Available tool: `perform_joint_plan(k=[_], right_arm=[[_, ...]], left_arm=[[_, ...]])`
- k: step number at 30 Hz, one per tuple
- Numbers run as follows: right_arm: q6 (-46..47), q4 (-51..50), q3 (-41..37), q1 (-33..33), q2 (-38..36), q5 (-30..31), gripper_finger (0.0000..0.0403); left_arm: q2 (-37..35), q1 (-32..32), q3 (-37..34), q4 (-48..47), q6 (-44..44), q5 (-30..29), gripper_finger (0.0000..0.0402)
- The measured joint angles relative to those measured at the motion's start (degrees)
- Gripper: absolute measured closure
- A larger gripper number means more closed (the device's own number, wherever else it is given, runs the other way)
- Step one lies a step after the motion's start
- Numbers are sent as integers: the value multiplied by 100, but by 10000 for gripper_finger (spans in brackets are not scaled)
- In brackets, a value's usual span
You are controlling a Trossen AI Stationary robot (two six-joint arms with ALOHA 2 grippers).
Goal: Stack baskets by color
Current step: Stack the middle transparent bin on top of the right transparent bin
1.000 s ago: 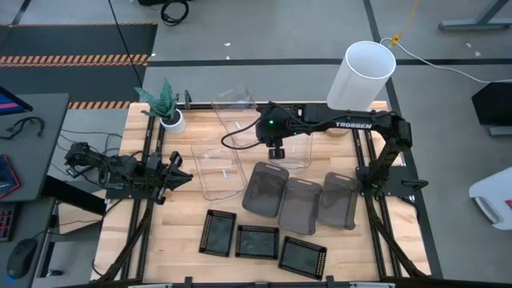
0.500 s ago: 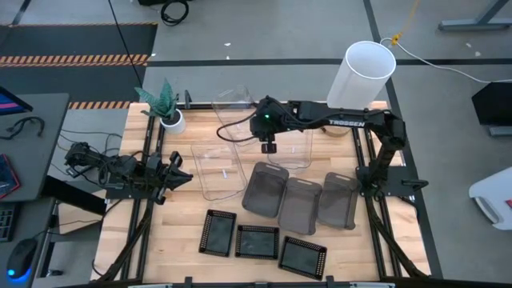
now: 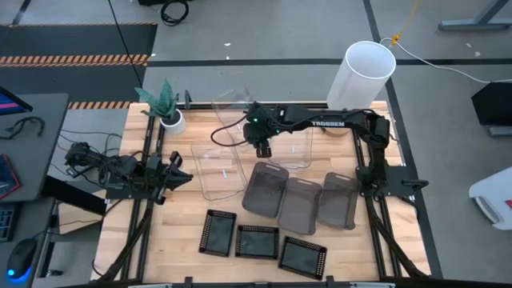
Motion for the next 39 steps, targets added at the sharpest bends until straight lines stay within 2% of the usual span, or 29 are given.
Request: perform_joint_plan(k=[4,8,18,30,39], right_arm=[[-158,2,-2,2,56,42,171],[-405,9,0,1,61,35,166],[-597,175,-110,-203,66,-416,187],[-559,565,-745,-362,69,-423,198],[-558,1200,-1143,-437,69,-423,198]], left_arm=[[1,1,0,3,1,0,366],[-2,0,0,1,1,-1,368],[1,1,0,1,0,0,367],[1,-1,0,-5,1,0,376],[1,0,0,-4,-1,0,366]])
